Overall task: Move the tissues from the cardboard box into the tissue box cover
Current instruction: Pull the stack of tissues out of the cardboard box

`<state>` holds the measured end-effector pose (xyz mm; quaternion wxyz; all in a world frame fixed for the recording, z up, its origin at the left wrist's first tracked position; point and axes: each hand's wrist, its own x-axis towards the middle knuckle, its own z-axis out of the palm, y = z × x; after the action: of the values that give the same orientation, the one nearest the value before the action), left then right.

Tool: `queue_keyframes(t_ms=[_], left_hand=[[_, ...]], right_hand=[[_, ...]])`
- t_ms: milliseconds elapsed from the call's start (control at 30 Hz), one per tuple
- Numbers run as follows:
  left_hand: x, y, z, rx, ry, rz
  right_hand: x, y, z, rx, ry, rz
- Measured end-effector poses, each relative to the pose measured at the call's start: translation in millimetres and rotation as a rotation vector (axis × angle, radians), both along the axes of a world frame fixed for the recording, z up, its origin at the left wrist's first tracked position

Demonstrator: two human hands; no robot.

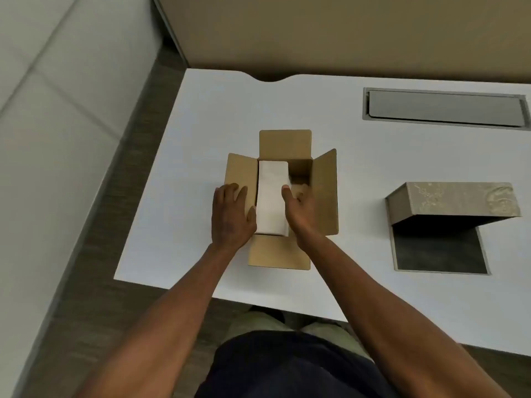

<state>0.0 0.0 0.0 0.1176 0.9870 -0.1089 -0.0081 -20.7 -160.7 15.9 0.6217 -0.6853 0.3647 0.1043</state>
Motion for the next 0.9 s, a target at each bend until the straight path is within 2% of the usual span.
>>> queue_keyframes(t_ms=[100, 200, 400, 600, 800, 900], left_hand=[[3.6, 5.8, -9.3, -0.133, 0.11, 0.055], [5.4, 9.8, -20.7, -0.167, 0.182, 0.062], [6.7, 15.8, -36.2, -0.313, 0.222, 0.041], [3.2, 16.6, -48.8, -0.443, 0.199, 0.019], [-0.8, 13.5, -58.8, -0.514, 0.187, 0.017], [-2.5, 12.8, -61.6, -0.546, 0.179, 0.013]], right_hand=[[11.5, 5.5, -14.5, 0.039, 0.13, -0.008], [24.1, 7.9, -28.3, 0.097, 0.205, -0.05], [38.3, 7.1, -49.0, 0.116, 0.287, -0.113], [41.1, 4.4, -59.2, 0.034, 0.268, -0.151], [38.9, 10.7, -65.7, -0.156, 0.269, 0.012], [40.9, 13.6, -68.6, -0.176, 0.268, 0.073]])
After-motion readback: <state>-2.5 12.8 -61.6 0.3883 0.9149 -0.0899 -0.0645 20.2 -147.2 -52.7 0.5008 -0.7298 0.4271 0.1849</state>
